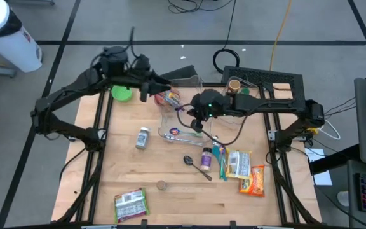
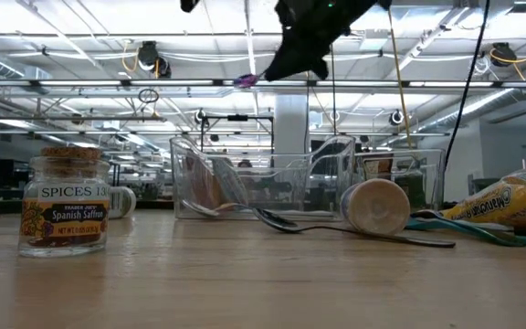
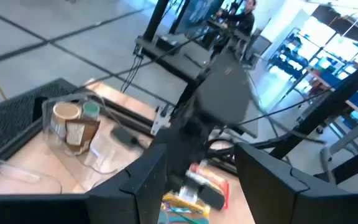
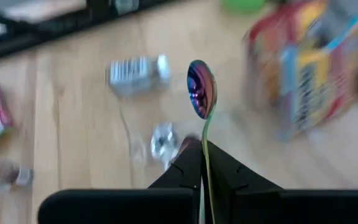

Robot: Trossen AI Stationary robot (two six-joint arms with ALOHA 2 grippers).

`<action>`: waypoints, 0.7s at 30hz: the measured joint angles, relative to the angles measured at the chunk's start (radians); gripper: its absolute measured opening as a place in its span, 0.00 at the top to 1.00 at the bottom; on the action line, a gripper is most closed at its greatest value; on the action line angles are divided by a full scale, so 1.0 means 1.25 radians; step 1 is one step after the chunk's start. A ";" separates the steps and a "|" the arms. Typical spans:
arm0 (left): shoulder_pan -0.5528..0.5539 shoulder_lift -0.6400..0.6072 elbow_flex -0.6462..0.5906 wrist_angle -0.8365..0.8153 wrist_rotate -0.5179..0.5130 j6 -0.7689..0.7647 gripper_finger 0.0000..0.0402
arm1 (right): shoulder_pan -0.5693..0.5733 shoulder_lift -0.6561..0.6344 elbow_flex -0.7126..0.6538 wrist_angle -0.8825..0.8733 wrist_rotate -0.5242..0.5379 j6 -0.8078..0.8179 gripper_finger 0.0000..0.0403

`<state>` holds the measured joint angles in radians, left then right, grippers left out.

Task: Pick & Place Food Item
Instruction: Put the left green spoon into the bottom transparent bin

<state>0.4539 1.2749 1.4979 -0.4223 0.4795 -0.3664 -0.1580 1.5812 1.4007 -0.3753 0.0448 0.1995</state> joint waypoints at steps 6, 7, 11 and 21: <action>0.003 -0.052 0.000 -0.013 0.000 0.005 0.51 | 0.003 0.096 -0.001 0.050 -0.096 0.046 1.00; 0.003 -0.059 0.000 -0.017 0.001 0.006 0.51 | 0.003 0.107 -0.001 0.053 -0.115 0.055 1.00; -0.004 -0.078 0.000 -0.049 0.000 0.012 0.51 | 0.012 0.151 -0.001 0.066 -0.144 0.072 1.00; -0.029 -0.077 0.000 -0.122 -0.001 0.026 0.51 | 0.040 0.206 -0.011 0.093 -0.180 0.135 1.00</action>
<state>0.4176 1.1785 1.4979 -0.5743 0.4786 -0.3344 -0.1080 1.8392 1.3866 -0.2591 -0.1802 0.3685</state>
